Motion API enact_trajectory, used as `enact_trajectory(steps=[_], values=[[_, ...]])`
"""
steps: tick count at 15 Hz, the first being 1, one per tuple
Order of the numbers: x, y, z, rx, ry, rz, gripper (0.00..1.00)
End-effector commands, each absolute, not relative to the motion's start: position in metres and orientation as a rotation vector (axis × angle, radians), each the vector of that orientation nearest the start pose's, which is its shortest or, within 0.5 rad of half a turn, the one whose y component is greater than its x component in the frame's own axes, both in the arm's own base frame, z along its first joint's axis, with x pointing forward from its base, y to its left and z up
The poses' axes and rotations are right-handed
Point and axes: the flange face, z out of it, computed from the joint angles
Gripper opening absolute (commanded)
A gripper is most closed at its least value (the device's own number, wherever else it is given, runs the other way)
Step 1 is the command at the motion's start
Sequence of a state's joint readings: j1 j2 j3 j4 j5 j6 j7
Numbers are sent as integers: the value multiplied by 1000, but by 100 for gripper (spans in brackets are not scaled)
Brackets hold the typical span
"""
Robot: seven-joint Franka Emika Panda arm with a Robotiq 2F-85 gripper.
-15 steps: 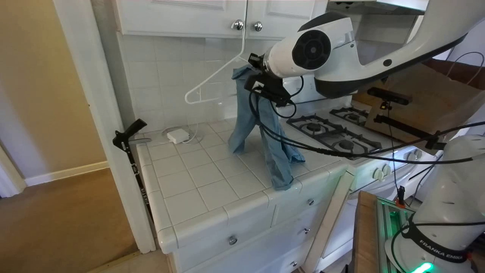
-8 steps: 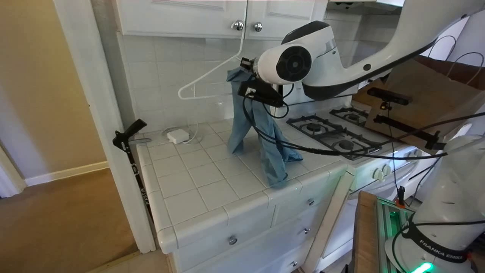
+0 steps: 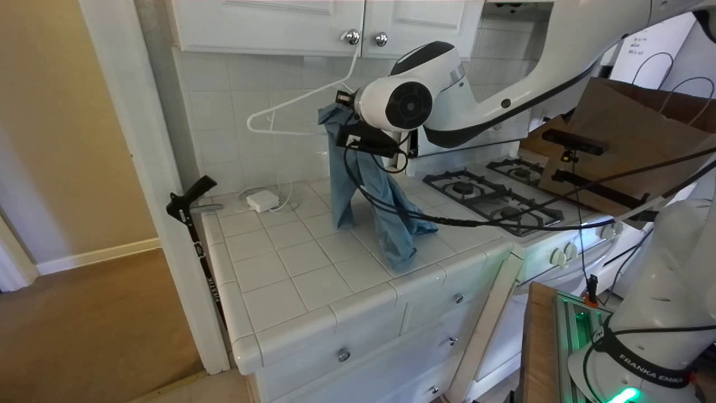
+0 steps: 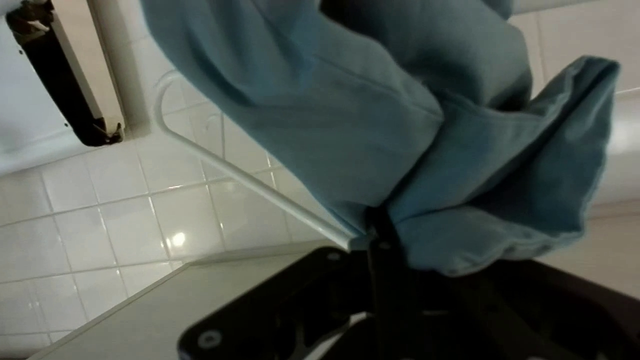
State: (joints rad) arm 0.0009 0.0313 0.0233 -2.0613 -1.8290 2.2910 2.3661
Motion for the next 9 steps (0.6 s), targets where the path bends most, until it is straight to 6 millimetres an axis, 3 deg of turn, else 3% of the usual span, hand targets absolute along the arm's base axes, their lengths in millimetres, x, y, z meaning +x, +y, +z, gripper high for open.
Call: enact_trajectory(steps=[1,9], values=[[614,-10,465,-2366,1238,-2214,1],[643,-24,466,-2465,1012,-2153,1]])
